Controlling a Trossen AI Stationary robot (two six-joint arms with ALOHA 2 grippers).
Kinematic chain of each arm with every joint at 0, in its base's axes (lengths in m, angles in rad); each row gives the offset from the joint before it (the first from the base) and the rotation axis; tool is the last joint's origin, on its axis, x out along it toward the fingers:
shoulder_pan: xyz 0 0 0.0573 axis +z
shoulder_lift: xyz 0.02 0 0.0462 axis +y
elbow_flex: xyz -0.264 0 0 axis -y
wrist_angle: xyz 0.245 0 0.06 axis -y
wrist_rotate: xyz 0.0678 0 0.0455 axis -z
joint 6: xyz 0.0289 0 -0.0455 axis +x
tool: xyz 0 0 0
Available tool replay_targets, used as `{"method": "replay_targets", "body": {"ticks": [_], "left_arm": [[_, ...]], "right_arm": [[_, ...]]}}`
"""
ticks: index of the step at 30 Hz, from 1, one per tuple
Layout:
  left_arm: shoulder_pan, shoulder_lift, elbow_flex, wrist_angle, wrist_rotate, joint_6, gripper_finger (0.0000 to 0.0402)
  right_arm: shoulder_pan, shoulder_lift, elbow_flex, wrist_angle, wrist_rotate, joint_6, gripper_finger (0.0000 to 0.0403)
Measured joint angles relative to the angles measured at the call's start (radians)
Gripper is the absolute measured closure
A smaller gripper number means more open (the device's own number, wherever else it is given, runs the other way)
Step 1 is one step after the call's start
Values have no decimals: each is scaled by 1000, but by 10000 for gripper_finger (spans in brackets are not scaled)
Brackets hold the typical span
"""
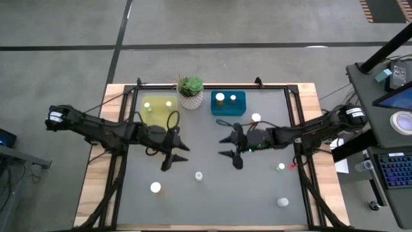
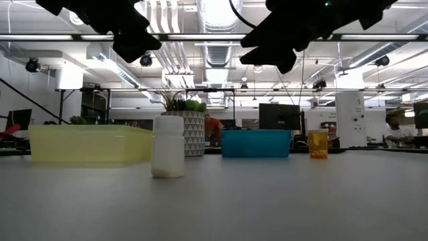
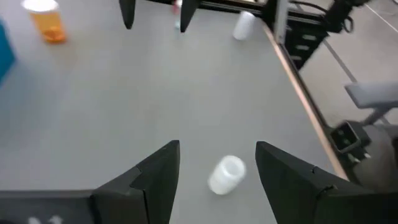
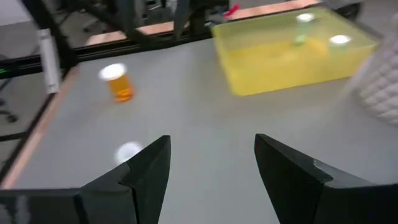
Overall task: Pick and place medicine bottles into bin by pill shape (circle, oval)
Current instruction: Put the white capsule bottle into the blue bin
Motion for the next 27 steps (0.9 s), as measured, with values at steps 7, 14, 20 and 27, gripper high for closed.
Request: {"method": "replay_targets", "body": {"ticks": [7, 14, 20, 27], "left_arm": [[-133, 84, 1, 103, -77, -16, 206], [-210, 163, 6, 166, -142, -16, 206], [-245, 162, 3, 163, -156, -21, 206], [-264, 136, -4, 154, -177, 21, 206]], "right_arm": [[106, 50, 0, 16, 1, 93, 179], [181, 145, 15, 95, 73, 103, 179], [189, 266, 108, 97, 80, 75, 179], [188, 419, 263, 65, 80, -27, 179]]}}
